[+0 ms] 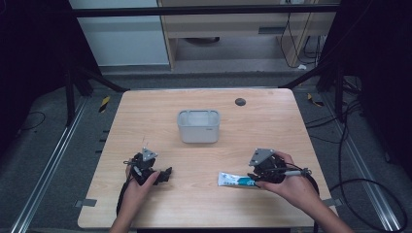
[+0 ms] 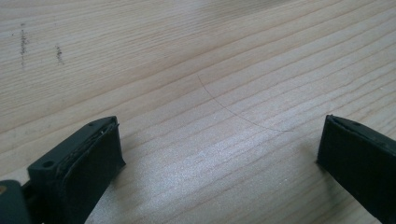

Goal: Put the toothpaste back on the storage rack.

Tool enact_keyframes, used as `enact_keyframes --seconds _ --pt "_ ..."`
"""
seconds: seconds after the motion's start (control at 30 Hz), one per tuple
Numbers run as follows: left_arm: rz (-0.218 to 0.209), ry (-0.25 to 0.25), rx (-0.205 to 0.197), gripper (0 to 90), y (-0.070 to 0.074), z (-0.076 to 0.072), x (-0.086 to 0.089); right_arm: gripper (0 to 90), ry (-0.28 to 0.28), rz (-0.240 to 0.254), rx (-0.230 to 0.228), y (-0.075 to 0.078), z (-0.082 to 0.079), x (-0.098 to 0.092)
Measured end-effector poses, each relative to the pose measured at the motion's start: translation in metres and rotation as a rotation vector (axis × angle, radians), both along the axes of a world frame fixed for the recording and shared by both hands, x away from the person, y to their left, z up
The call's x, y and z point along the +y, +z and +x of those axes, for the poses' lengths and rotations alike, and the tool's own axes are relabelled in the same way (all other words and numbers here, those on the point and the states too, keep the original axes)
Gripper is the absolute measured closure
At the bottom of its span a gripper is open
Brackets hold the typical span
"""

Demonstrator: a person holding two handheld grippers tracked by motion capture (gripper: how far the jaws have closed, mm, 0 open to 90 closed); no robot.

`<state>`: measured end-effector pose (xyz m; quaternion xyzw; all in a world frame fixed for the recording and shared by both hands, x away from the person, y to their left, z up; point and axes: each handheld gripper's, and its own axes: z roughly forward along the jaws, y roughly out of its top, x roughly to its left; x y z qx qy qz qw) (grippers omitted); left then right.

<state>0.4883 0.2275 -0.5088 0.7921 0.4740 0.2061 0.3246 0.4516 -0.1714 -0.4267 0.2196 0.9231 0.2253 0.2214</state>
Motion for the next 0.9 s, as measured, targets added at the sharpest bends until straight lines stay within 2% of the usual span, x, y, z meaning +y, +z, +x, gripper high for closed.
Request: enact_keyframes --seconds 0.03,0.07,0.27,0.33,0.47,0.5,0.9 --pt "0.0 0.0 0.0 0.0 0.0 0.0 0.0 36.4 0.0 0.0 0.0 0.0 0.0 0.0" --pt "0.0 0.0 0.0 0.0 0.0 0.0 0.0 36.8 0.024 -0.017 0.0 0.001 0.0 0.006" --pt "0.0 0.0 0.0 0.0 0.0 0.0 0.0 40.5 0.054 -0.016 0.012 0.001 0.001 0.016" --pt "0.0 -0.001 0.0 0.0 0.0 0.0 0.0 43.2 0.077 -0.042 0.016 0.0 -0.001 0.02" --pt "0.0 -0.002 0.0 0.0 0.0 0.0 0.0 45.6 0.101 -0.057 0.024 -0.003 -0.002 0.024" --pt "0.0 -0.002 0.0 0.0 0.0 0.0 0.0 47.1 0.124 -0.076 0.027 -0.003 -0.003 0.026" --pt "-0.001 -0.006 -0.002 0.0 0.0 0.0 -0.001 51.6 0.19 -0.126 0.045 -0.006 -0.008 0.043"
